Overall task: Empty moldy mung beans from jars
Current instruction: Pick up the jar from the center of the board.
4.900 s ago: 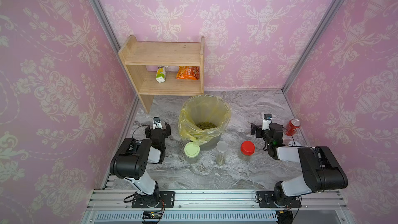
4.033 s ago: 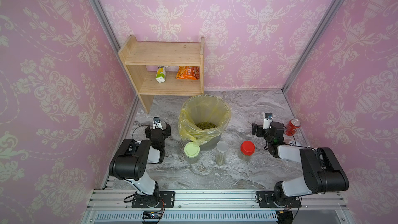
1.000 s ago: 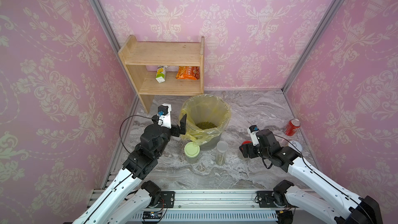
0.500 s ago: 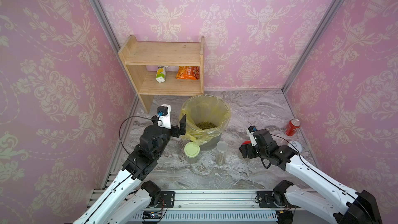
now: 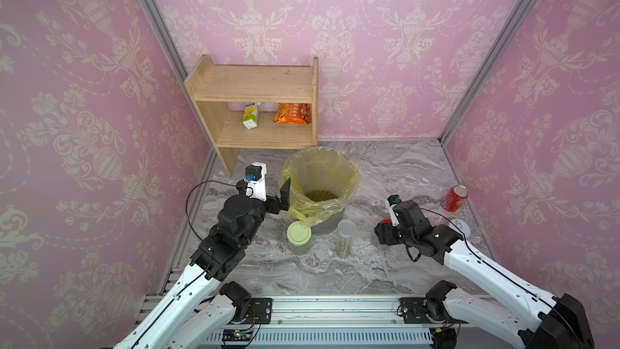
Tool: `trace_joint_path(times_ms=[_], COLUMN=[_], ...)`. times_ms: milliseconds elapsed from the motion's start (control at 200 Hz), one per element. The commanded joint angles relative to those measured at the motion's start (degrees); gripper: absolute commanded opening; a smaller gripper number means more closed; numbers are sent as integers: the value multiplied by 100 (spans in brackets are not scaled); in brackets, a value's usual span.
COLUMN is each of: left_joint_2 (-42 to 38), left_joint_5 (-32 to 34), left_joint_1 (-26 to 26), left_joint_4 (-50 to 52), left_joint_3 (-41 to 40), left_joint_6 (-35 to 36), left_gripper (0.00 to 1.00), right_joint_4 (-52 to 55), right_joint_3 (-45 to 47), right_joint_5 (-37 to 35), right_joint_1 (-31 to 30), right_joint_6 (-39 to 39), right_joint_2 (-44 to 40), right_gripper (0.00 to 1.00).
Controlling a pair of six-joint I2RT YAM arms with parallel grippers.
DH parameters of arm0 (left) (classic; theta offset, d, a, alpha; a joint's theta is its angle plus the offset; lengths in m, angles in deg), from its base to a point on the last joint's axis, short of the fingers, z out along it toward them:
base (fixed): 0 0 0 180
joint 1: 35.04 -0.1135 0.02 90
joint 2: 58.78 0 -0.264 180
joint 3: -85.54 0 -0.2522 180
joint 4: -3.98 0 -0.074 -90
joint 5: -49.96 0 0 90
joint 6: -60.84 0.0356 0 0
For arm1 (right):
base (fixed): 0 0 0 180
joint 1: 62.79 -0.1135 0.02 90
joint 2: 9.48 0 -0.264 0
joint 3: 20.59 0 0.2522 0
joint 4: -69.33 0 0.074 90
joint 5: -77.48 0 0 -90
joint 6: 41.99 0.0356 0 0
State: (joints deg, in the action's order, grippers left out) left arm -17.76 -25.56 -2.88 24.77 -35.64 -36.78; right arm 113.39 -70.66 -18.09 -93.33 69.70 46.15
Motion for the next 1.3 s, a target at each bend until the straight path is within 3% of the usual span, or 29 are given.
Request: trace_joint_path(times_ms=[0, 355, 645, 791, 1136, 1296], left_joint_2=[45, 208, 473, 733, 1625, 2100], left_joint_5=[-294, -887, -1092, -1448, -3245, -3374], left_joint_1=[53, 44, 36, 31, -24, -61], left_joint_4=[-18, -687, -1477, -1629, -2763, -3276], left_joint_3=[4, -138, -257, -155, 103, 341], left_joint_6=[-47, 23, 27, 39, 161, -84], left_gripper=[99, 99, 99, 99, 99, 99], right_joint_4=[255, 920, 1987, 2133, 1979, 1618], right_joint_3=[-483, -2163, -4496, -5176, -6476, -6654], right_joint_5=[-161, 48, 127, 593, 1866, 2512], right_joint_1=[-39, -22, 92, 305, 581, 580], right_joint_6=[273, 136, -474, -527, -204, 221], right_joint_2=[-121, -20, 622, 915, 1654, 1900], right_gripper=[57, 52, 53, 50, 46, 45])
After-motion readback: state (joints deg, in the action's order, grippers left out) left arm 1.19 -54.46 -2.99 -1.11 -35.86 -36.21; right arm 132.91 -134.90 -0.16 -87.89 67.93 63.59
